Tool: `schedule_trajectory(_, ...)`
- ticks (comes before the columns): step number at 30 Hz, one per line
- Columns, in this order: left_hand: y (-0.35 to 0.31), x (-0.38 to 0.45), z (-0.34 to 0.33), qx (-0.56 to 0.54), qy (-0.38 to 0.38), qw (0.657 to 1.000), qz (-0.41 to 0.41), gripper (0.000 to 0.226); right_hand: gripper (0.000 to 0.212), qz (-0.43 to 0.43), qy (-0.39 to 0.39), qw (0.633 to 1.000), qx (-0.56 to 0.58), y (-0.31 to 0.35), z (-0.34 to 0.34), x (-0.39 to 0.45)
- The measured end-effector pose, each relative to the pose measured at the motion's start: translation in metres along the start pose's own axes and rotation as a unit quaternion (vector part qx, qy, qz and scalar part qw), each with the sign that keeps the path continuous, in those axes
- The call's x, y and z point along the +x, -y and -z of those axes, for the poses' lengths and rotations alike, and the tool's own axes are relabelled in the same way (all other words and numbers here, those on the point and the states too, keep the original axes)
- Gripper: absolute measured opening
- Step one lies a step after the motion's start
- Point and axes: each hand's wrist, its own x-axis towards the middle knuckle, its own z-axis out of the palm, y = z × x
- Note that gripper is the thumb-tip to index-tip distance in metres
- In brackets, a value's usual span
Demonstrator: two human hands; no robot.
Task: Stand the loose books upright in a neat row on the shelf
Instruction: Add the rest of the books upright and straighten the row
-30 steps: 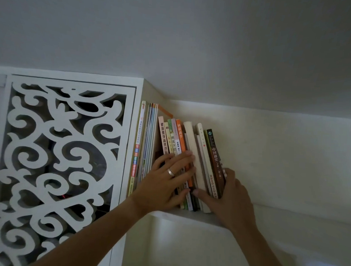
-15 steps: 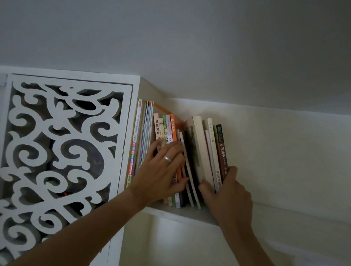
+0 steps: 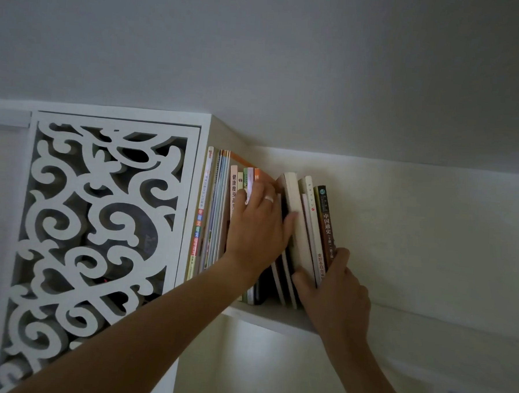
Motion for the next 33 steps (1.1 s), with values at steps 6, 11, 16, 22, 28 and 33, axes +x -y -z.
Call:
schedule_trajectory(6,-0.019,0.013,0.017,-0.057,0.068,0.995,0.047,0.052,0.059,0.003,-0.014,1.0,0.008,-0.001,-0.001,0.0)
schedule_trajectory(11,-0.024,0.011,0.016,-0.149,0.061,0.981,0.108,0.049,0.06,0.0,-0.019,1.0,0.013,-0.002,-0.003,-0.001)
schedule_trajectory(16,-0.019,0.008,0.025,-0.294,0.058,0.943,0.143,0.041,0.063,0.007,-0.022,1.0,0.001,-0.004,-0.004,-0.003)
schedule_trajectory(22,-0.005,0.009,0.028,-0.339,0.076,0.925,0.153,0.038,0.065,0.011,-0.028,1.0,-0.001,-0.004,-0.008,-0.004)
schedule_trajectory(28,0.005,0.006,0.024,-0.37,0.067,0.915,0.145,0.025,0.064,0.01,-0.027,1.0,0.006,-0.005,-0.006,-0.003)
schedule_trajectory(33,-0.003,-0.006,0.031,-0.37,0.024,0.908,0.194,0.028,0.062,0.006,-0.03,0.999,0.02,-0.005,-0.004,-0.003)
